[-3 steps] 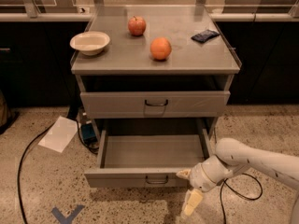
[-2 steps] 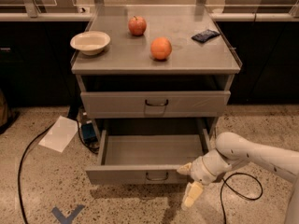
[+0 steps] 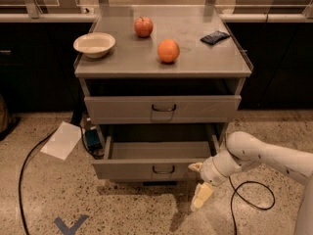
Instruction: Close middle drawer
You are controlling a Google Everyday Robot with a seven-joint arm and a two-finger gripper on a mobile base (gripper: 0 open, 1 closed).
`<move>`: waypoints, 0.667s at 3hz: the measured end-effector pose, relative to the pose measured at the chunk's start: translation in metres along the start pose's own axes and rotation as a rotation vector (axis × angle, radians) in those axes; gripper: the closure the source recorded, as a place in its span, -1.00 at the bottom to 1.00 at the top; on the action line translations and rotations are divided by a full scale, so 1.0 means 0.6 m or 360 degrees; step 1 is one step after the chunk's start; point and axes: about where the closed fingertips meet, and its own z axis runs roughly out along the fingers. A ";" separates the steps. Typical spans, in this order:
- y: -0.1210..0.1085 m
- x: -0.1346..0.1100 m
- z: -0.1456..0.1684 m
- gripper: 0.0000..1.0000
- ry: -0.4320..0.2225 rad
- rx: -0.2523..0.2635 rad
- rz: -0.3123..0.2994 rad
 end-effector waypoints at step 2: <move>-0.065 0.002 -0.003 -1.00 0.0064 0.0031 0.0002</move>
Offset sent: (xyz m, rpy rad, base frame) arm 0.0492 0.0001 -0.0115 -0.0330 -0.0158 0.0128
